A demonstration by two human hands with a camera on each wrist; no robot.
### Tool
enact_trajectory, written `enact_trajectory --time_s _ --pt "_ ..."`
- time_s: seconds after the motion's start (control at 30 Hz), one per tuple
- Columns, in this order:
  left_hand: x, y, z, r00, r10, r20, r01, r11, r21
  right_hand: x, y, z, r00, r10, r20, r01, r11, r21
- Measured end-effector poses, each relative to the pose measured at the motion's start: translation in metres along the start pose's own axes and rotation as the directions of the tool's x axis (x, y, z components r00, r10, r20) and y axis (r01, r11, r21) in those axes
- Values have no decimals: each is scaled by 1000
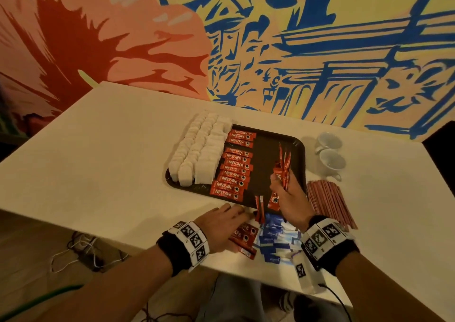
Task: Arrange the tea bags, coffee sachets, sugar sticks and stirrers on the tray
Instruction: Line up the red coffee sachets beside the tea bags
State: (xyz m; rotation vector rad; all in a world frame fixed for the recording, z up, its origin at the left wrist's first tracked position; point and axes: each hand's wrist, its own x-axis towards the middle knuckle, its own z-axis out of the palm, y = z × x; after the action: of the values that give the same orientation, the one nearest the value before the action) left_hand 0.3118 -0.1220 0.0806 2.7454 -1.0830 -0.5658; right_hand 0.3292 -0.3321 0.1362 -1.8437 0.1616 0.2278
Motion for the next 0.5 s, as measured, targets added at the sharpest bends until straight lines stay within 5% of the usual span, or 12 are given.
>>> enact_trajectory --time_s 0.13,0.3,0.5 --pt "3 3 -1 998 -37 49 36 999 18 -7 13 -13 999 47 -15 -47 998 -36" --pt "0 1 -1 998 -57 -31 61 986 156 -10 26 -26 992 107 -72 -112 991 -73" --pt "-7 -3 8 987 -160 18 146 940 309 -18 34 -29 987 156 -27 -155 987 27"
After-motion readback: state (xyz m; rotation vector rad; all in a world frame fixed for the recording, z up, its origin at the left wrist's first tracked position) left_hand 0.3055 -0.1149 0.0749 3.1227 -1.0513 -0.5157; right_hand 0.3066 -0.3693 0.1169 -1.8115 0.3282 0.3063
